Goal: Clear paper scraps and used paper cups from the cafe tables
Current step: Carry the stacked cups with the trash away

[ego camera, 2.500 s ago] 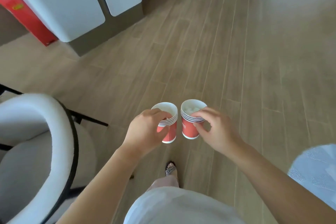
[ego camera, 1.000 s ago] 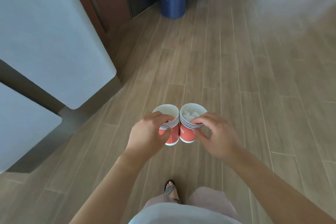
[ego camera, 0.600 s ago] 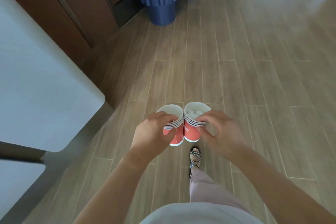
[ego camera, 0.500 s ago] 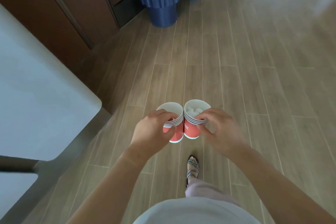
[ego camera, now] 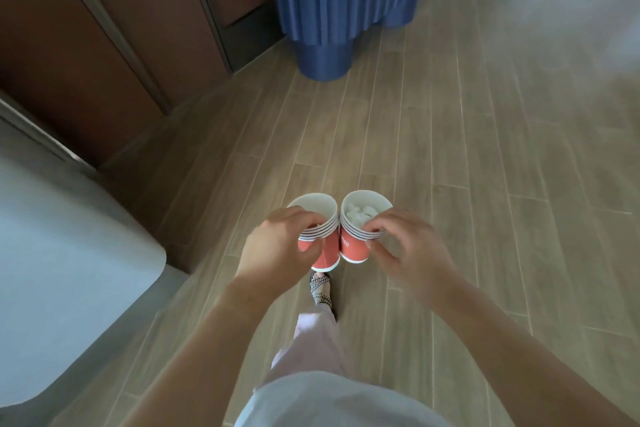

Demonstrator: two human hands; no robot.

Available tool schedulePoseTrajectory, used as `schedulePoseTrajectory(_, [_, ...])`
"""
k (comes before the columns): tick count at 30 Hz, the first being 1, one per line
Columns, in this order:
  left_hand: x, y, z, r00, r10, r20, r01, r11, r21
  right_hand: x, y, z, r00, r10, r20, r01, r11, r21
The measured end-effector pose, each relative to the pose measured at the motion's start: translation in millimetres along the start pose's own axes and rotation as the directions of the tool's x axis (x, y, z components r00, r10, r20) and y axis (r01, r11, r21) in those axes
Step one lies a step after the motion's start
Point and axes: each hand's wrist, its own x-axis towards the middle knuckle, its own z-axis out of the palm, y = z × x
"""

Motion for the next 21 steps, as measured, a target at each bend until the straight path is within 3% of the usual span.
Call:
schedulePoseTrajectory(8, [215.2, -43.7, -10.7, 0.999, 0.049, 0.020, -0.049, 0.999, -0.003, 205.8, 52.5, -5.8, 0.998, 0.003, -0.055, -0.006, 0.999, -0.047])
schedulePoseTrajectory(21, [488.0, -48.4, 0.3, 0.975, 0.186, 0.122, -0.192, 0.980, 0.044, 426.7, 147.2, -46.2, 0.959, 0.017, -0.281, -0.039, 0.996, -0.076])
